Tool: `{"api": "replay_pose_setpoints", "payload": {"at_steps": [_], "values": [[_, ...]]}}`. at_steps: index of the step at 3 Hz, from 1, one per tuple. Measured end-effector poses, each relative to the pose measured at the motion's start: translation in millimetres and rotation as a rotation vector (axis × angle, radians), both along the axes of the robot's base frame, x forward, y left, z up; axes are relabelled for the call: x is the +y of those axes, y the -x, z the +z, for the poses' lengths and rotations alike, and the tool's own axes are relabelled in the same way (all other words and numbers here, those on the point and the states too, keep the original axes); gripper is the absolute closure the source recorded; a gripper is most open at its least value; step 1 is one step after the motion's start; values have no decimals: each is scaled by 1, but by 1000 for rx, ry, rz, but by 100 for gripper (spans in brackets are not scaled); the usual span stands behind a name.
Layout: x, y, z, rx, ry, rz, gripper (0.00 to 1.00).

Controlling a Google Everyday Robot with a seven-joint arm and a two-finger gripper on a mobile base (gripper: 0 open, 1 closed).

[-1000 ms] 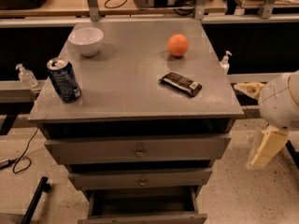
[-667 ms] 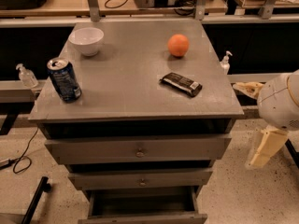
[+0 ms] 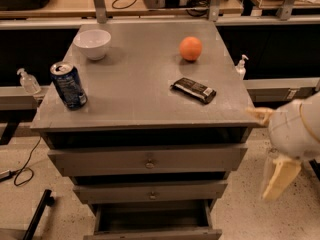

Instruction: Close bottom drawer

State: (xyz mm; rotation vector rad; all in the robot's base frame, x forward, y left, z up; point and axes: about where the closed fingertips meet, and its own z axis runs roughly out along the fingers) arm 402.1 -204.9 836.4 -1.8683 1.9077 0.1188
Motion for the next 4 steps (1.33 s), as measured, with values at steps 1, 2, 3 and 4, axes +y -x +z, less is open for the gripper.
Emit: {"api": "replay_pose_setpoints", "payload": {"at_steps": [1,2,3,4], "values": [[7,25,-25,30,-108,48,0],[16,49,-66,102,-201,76,0],[32,63,-119,199,-258,98,0],[32,63,-119,199,-258,98,0]]}}
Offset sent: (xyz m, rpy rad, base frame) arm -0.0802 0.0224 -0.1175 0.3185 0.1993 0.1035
